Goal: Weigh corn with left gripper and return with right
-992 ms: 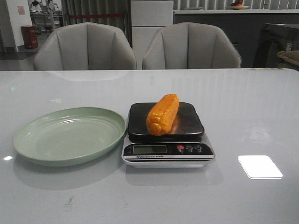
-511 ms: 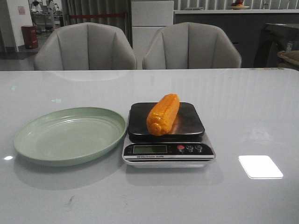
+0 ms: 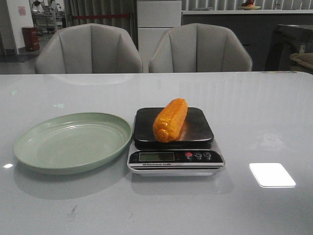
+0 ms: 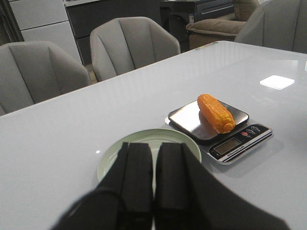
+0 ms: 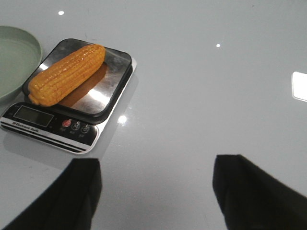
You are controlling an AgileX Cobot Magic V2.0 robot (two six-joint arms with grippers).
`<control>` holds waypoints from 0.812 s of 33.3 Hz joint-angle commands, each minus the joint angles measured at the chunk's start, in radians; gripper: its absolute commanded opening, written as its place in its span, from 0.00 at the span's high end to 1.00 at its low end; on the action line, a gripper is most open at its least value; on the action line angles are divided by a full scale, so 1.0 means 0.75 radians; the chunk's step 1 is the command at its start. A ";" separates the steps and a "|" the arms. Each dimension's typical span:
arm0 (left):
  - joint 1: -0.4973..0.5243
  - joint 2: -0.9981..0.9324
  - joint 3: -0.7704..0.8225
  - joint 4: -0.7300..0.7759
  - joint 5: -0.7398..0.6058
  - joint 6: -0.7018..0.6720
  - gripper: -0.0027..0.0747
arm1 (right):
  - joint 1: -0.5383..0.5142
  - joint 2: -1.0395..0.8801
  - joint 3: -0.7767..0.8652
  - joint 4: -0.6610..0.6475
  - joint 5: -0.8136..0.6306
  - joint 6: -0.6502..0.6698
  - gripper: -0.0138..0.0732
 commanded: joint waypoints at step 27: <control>-0.001 -0.005 -0.034 0.010 -0.107 -0.001 0.82 | 0.369 1.182 -1.140 -0.088 0.585 0.633 0.15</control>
